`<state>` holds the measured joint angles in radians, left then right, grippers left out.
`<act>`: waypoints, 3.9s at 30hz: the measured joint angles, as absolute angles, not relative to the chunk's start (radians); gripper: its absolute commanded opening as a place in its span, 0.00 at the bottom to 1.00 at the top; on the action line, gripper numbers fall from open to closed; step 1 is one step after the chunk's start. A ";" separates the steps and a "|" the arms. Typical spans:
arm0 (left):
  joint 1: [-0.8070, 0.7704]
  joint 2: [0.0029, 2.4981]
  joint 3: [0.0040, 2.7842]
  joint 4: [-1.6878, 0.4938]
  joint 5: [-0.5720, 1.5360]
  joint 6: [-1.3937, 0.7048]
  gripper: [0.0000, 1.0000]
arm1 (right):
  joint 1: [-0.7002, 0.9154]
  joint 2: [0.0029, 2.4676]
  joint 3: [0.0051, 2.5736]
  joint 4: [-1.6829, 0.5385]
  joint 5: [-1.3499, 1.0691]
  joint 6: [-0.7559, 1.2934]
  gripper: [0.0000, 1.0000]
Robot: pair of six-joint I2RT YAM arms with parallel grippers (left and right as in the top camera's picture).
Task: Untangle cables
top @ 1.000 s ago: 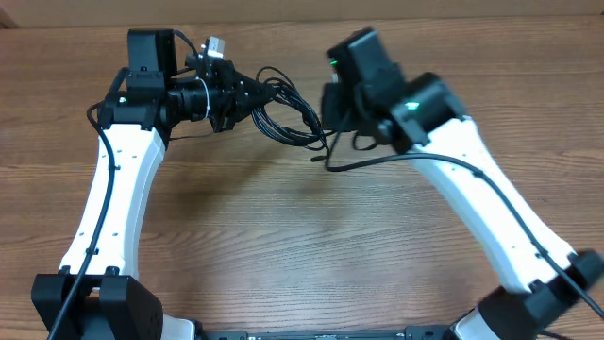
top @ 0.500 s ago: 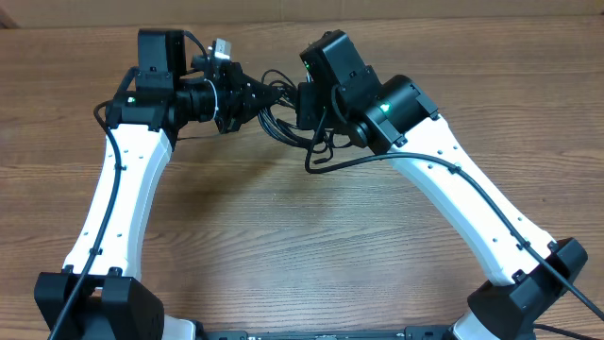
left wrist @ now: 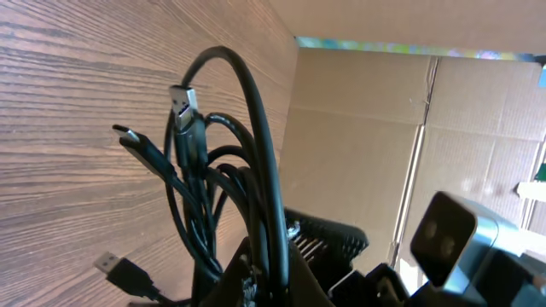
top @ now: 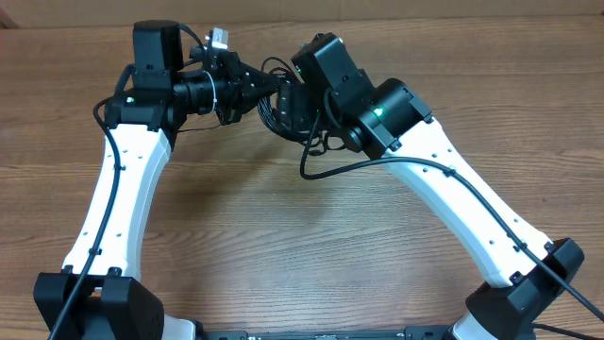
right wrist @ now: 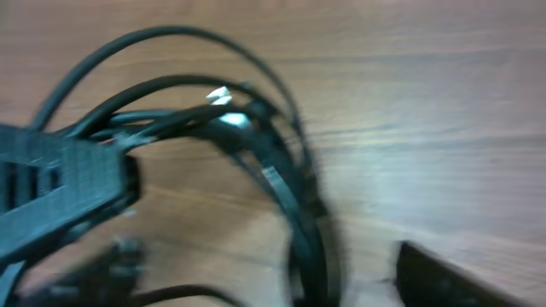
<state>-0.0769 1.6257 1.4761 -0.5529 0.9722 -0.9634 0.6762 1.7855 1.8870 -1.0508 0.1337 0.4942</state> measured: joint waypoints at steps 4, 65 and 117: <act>-0.077 1.626 1.476 -0.552 0.973 -0.974 0.04 | 0.678 1.795 1.975 -1.150 0.260 0.464 1.00; 0.101 1.626 1.595 0.125 0.739 -2.070 0.04 | 0.682 1.892 2.231 -0.901 0.178 1.549 0.95; 0.278 1.621 1.691 0.340 1.017 -2.045 0.04 | 0.616 1.990 2.243 -1.368 0.460 1.080 0.04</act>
